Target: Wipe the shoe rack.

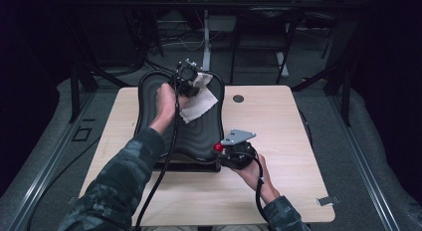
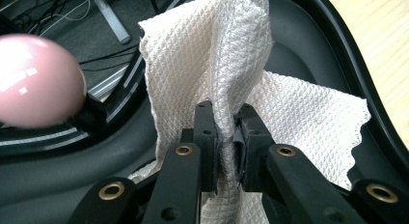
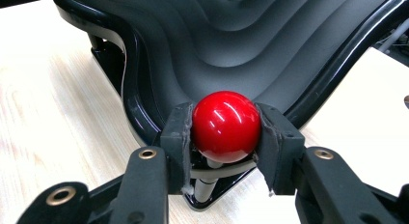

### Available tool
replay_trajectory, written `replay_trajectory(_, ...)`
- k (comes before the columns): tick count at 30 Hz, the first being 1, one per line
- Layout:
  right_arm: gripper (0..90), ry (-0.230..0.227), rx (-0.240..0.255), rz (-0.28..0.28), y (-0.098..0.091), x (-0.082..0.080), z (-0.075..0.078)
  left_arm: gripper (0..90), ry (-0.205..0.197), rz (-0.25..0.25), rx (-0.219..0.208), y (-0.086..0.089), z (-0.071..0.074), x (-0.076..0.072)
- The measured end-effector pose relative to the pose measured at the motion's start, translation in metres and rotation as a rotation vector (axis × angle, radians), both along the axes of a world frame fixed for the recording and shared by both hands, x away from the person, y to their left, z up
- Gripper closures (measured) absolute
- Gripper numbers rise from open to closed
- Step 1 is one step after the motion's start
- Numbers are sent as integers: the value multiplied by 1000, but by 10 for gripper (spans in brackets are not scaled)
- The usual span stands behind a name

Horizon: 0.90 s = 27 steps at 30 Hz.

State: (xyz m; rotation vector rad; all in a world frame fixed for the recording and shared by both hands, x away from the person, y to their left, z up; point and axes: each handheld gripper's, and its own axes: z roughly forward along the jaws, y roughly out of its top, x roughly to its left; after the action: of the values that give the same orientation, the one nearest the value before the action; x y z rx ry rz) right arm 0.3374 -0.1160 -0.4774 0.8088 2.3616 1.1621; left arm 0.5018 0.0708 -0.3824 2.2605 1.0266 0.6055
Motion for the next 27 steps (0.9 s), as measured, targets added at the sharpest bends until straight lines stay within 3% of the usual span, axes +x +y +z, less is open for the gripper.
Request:
replay_trajectory(4, 596, -4, -22, -17, 0, -1, 1, 812, 13, -6, -1, 2, -5, -9)
replay_trajectory(5, 596, 0, 1, 3, 0, 0, 0, 812, 6, -11, -1, 2, -8, -14)
replay_trajectory(7, 596, 0, 3, 5, 0, 0, 0, 812, 9, -16, 1, 3, -9, -17)
replay_trajectory(27, 596, -11, -3, 2, 1, 1, -1, 812, 33, -95, -12, 9, -39, -67)
